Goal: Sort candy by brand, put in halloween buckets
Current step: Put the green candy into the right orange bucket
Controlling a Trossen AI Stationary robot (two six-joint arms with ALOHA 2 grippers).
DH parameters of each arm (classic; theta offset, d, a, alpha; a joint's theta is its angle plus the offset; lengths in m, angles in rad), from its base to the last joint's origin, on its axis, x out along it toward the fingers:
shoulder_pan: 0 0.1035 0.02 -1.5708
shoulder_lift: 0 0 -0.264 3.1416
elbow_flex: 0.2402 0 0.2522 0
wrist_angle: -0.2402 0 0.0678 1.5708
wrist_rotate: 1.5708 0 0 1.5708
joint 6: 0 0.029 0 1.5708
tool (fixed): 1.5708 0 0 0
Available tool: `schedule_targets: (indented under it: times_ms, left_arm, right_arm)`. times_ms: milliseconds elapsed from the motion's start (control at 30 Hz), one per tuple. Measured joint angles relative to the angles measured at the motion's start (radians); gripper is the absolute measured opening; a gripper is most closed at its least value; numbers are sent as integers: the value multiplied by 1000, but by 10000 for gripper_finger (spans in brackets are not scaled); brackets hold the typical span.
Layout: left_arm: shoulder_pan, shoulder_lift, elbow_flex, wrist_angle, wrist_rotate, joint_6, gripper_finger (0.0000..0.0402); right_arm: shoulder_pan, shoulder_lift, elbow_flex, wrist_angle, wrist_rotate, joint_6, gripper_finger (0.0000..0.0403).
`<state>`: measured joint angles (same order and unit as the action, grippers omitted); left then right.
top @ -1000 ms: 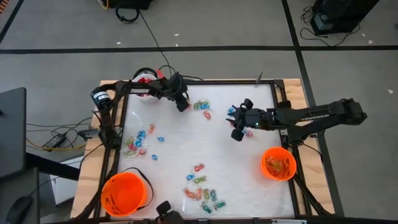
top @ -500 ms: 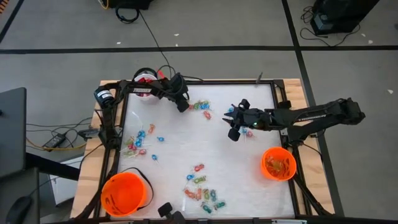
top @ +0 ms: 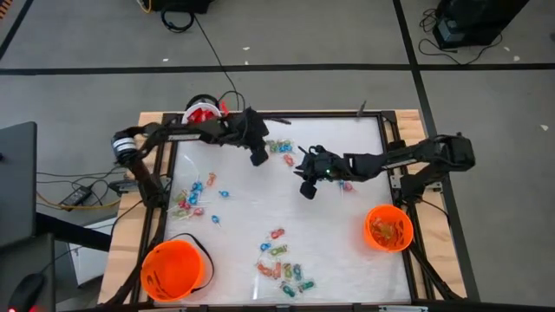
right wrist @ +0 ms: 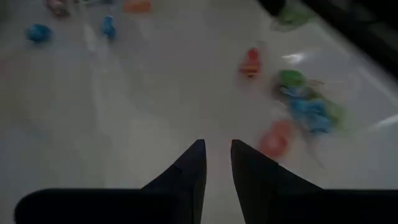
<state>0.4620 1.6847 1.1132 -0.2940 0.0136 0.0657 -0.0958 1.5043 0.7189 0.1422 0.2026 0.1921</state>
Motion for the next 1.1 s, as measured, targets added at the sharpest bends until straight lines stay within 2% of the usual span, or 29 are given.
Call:
schedule_targets:
  times_ms: [133,333,433,567,767,900,1100]
  left_arm:
    - [-72,-97,-102,115,-2,-43,6]
    - [-208,-189,-259,289,-1,-21,6]
    - [-258,-205,-305,355,-19,42,7]
    - [-291,-215,-310,359,-19,107,7]
    - [-313,-214,-310,368,-21,145,7]
    - [-314,-214,-310,373,-20,145,7]
    - [-314,-214,-310,414,-8,145,7]
  right_arm:
    - [-26,69,0,172,-114,-22,87]
    - [-17,148,0,406,-202,-61,87]
    - [-5,145,0,444,-204,-90,87]
    - [16,115,0,448,-188,-125,87]
    - [39,111,0,429,-66,-166,93]
    - [41,111,0,426,-97,-168,120]
    - [42,111,0,434,-97,-169,183]
